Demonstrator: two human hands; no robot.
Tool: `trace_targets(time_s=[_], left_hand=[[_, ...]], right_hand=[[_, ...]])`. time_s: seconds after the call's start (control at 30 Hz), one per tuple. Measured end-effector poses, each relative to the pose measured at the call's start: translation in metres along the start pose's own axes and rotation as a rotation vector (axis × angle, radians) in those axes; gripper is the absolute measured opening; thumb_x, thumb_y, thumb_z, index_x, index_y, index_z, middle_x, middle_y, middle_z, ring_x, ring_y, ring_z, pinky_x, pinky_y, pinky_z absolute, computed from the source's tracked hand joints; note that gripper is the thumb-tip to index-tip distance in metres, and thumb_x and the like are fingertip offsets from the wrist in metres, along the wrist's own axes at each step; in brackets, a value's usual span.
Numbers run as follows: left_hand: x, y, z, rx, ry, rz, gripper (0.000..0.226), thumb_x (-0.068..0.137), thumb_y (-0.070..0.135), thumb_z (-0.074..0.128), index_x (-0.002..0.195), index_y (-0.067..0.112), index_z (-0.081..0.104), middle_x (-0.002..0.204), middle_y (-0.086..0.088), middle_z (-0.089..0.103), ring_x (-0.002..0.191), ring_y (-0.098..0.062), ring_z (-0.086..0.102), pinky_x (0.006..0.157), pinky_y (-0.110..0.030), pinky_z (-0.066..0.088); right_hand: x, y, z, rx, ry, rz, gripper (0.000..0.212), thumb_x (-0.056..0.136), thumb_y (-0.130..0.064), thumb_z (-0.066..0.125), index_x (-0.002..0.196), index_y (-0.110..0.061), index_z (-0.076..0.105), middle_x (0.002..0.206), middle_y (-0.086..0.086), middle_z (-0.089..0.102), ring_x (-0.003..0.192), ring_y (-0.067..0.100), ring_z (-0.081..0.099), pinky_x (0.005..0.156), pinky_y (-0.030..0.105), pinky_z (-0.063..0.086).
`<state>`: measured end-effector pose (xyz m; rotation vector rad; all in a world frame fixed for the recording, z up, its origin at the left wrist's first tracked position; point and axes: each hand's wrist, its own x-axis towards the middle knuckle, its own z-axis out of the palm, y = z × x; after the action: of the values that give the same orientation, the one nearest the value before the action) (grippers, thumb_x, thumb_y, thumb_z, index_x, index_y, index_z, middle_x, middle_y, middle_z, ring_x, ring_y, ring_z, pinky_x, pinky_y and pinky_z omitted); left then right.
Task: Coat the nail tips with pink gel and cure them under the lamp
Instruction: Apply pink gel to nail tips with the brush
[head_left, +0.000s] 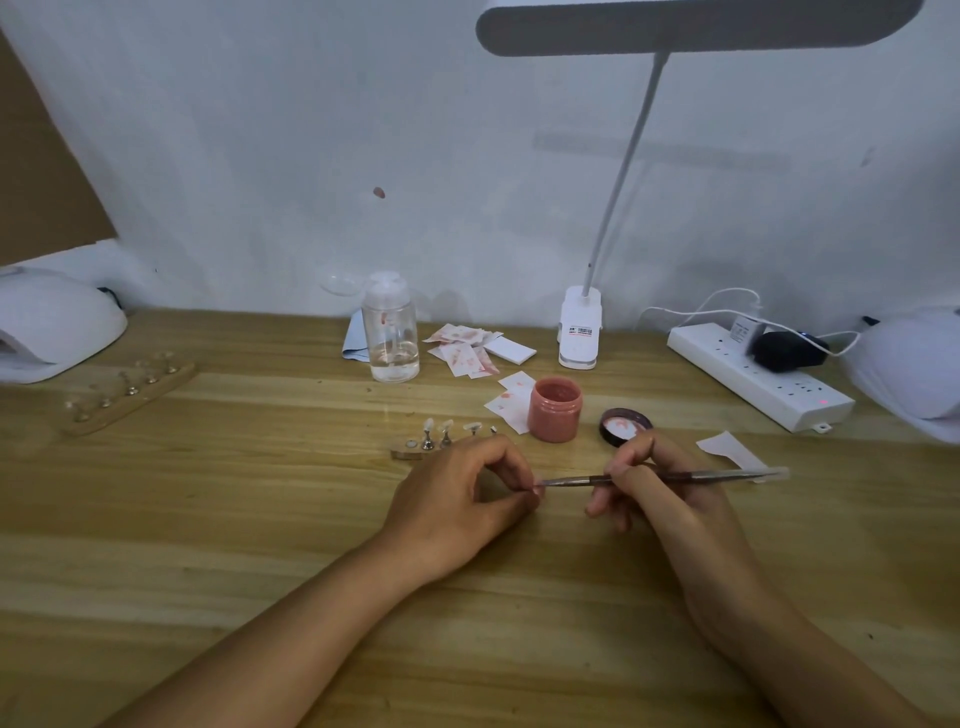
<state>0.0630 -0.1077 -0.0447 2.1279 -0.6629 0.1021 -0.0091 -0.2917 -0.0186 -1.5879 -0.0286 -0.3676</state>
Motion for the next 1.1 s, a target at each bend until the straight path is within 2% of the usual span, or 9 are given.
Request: trace_targets(time_s=[0.5, 0.6, 0.7, 0.77, 0.9, 1.0, 1.1], left_hand=[[-0.0002, 0.0006, 0.0003, -0.019, -0.004, -0.007, 0.010, 0.082, 0.031, 0.076, 0.082, 0.032, 0.066, 0.084, 0.026, 0.065, 0.056, 0.014, 0.048, 0.054, -0.021, 0.028], [-0.0006, 0.0003, 0.0007, -0.014, 0.014, -0.018, 0.010, 0.084, 0.039, 0.073, 0.082, 0.035, 0.064, 0.084, 0.026, 0.065, 0.052, 0.008, 0.046, 0.054, -0.022, 0.028], [-0.0005, -0.0001, 0.0008, -0.015, 0.008, -0.018, 0.010, 0.084, 0.040, 0.073, 0.082, 0.037, 0.064, 0.085, 0.027, 0.066, 0.048, 0.003, 0.044, 0.052, -0.020, 0.027], [-0.0006, -0.0004, 0.0003, -0.020, 0.003, -0.020, 0.010, 0.084, 0.040, 0.073, 0.083, 0.039, 0.063, 0.086, 0.028, 0.067, 0.046, 0.002, 0.044, 0.050, -0.017, 0.026], [-0.0006, -0.0011, 0.0007, -0.019, 0.009, -0.029, 0.010, 0.083, 0.041, 0.073, 0.083, 0.038, 0.063, 0.086, 0.030, 0.066, 0.047, 0.001, 0.044, 0.050, -0.016, 0.026], [0.0000, -0.0004, 0.0015, -0.018, 0.011, -0.064, 0.009, 0.082, 0.040, 0.074, 0.081, 0.036, 0.066, 0.084, 0.032, 0.066, 0.048, 0.001, 0.045, 0.052, -0.021, 0.028], [0.0000, 0.0008, 0.0005, 0.013, -0.001, -0.090, 0.008, 0.081, 0.040, 0.074, 0.080, 0.038, 0.066, 0.078, 0.034, 0.063, 0.051, 0.006, 0.048, 0.053, -0.021, 0.027]], right_hand=[[0.0000, 0.0025, -0.0025, 0.001, 0.033, 0.013, 0.016, 0.092, -0.002, 0.053, 0.078, 0.006, 0.051, 0.062, 0.012, 0.066, 0.057, 0.017, 0.053, 0.054, 0.020, 0.046], [0.0020, 0.0019, -0.0050, 0.081, 0.106, 0.025, 0.015, 0.094, -0.005, 0.051, 0.079, -0.002, 0.054, 0.067, 0.012, 0.067, 0.057, 0.016, 0.053, 0.056, 0.021, 0.047], [0.0031, 0.0022, -0.0057, 0.104, 0.126, 0.016, 0.011, 0.096, -0.007, 0.051, 0.087, -0.001, 0.054, 0.075, 0.015, 0.070, 0.062, 0.018, 0.055, 0.061, 0.028, 0.047], [0.0024, 0.0020, -0.0040, 0.094, 0.133, -0.011, 0.006, 0.095, -0.004, 0.052, 0.092, -0.002, 0.057, 0.080, 0.016, 0.071, 0.065, 0.017, 0.057, 0.062, 0.025, 0.048], [0.0002, -0.0005, -0.0005, 0.035, 0.139, -0.066, 0.011, 0.091, 0.006, 0.053, 0.094, 0.002, 0.063, 0.084, 0.015, 0.072, 0.067, 0.006, 0.062, 0.063, 0.016, 0.050], [-0.0004, -0.0030, 0.0013, 0.014, 0.148, -0.065, 0.014, 0.092, 0.009, 0.050, 0.092, 0.005, 0.063, 0.089, 0.022, 0.069, 0.066, 0.005, 0.065, 0.062, 0.016, 0.051], [0.0026, -0.0051, 0.0037, 0.039, 0.211, -0.011, 0.008, 0.093, 0.005, 0.052, 0.095, 0.003, 0.059, 0.089, 0.022, 0.070, 0.063, 0.009, 0.063, 0.061, 0.020, 0.052]])
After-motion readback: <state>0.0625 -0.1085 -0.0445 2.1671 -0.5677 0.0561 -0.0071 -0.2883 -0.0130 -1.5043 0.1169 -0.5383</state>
